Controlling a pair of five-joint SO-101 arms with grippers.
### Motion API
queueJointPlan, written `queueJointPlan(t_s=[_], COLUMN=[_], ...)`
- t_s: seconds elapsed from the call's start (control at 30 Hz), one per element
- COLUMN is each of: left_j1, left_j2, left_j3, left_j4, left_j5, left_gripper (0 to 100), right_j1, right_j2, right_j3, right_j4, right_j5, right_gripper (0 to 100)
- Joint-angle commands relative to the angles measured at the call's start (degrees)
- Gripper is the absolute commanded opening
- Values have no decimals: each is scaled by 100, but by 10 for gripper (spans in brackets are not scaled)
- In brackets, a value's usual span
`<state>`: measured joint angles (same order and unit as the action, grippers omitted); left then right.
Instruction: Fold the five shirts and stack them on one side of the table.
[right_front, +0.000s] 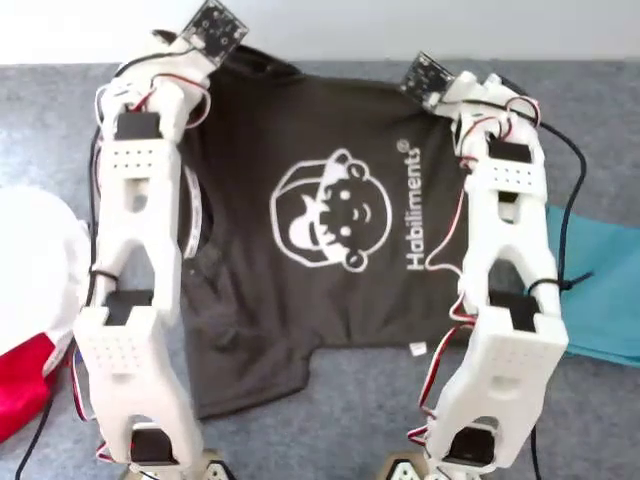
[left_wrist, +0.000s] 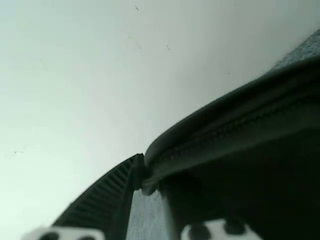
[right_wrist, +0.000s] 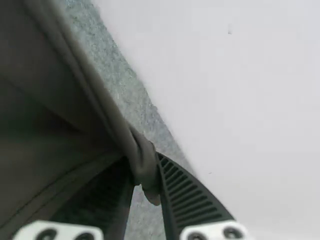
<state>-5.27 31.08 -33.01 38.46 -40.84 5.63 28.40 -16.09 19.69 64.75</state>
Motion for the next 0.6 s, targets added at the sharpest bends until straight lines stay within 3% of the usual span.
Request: queueJointPlan(t_s=[0.0,0.17,0.43,0.57], left_j1=[-18,-26,88,-26], left_j2=[-79,-79,-70,-264], left_j3=[-681,-1262,-2721,-2738], left_j4=[826,2418,5952,6224], left_j5=[-18,-18,-18,167], left_gripper=[13,13,13,13], right_j1=[-13,-13,22,13], right_j2=[-145,-444,-620,-804], right_j3=[-360,-360,-369,-369], right_j4=[312,1543,3415,4189], right_j5=[44,53,53,44], right_gripper=[10,10,10,10])
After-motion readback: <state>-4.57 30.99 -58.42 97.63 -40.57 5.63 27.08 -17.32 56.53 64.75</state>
